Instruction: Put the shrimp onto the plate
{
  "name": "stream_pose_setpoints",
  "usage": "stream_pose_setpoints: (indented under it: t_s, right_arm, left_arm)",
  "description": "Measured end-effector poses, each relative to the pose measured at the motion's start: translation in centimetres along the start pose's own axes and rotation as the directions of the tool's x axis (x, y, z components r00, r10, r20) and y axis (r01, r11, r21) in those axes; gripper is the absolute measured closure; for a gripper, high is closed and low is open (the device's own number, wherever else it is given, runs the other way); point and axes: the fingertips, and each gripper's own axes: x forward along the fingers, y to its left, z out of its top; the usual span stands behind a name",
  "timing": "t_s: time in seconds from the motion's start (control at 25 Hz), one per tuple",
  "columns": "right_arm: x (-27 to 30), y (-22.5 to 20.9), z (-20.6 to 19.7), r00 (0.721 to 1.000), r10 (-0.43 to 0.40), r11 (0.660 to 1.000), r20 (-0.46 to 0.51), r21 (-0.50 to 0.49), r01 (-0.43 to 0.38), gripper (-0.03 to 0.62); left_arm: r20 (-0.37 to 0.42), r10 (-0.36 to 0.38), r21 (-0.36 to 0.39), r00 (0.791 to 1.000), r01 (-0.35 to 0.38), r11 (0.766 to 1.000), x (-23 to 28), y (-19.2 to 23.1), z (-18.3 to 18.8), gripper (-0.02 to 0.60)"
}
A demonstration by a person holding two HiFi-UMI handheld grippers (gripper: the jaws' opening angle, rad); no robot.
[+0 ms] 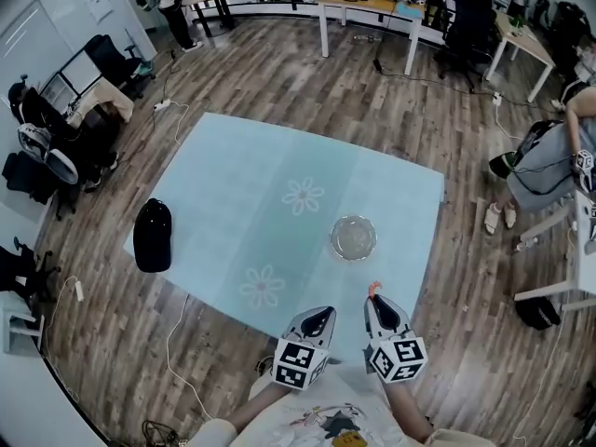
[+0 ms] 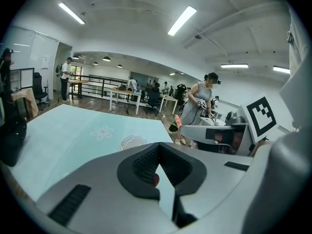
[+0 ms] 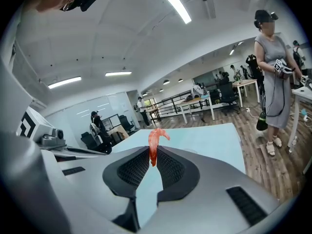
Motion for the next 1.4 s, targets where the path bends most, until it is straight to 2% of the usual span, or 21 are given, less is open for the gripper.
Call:
stream_pose_setpoints:
  t_s: [0.36, 0.6, 0.84, 1.08, 1.4]
  right_arm:
    - [0.1, -1.9, -0.7, 0.998, 0.058, 0.998, -0.034, -0.012, -0.059, 0.530]
    - [-0.2, -1.6, -2.1, 0.996, 0.065, 0.998, -0.058, -0.010, -0.065, 0.530]
    - [1.3, -2.1, -0.5, 0.997, 0.070, 0.997, -0.021, -0.044, -0.070, 0.530]
    - [2.1, -3.3, -1.7, 0.996, 0.059, 0.996, -0.074, -0.063, -0.063, 0.530]
    - [4.9, -4.2, -2.1, 0.994, 0.053, 0.997, -0.100, -0.058, -0.059, 0.530]
  left_arm:
    - [0.010, 0.054, -0.021, 0.999, -0.054, 0.998, 2.5, -1.2, 1.2, 0.574]
    - [0.017, 0.040, -0.026, 0.999, -0.040, 0.999, 2.4, -2.1, 1.1, 0.574]
    - [0.027, 0.037, 0.005, 0.999, -0.038, 0.999, 3.8, -0.8, 2.1, 0.574]
    - [-0.006, 0.030, -0.008, 1.000, -0.030, 1.000, 5.3, -0.5, 1.3, 0.574]
    - [-0.034, 0.022, -0.009, 0.999, -0.022, 1.000, 7.7, 1.1, 0.6, 0.574]
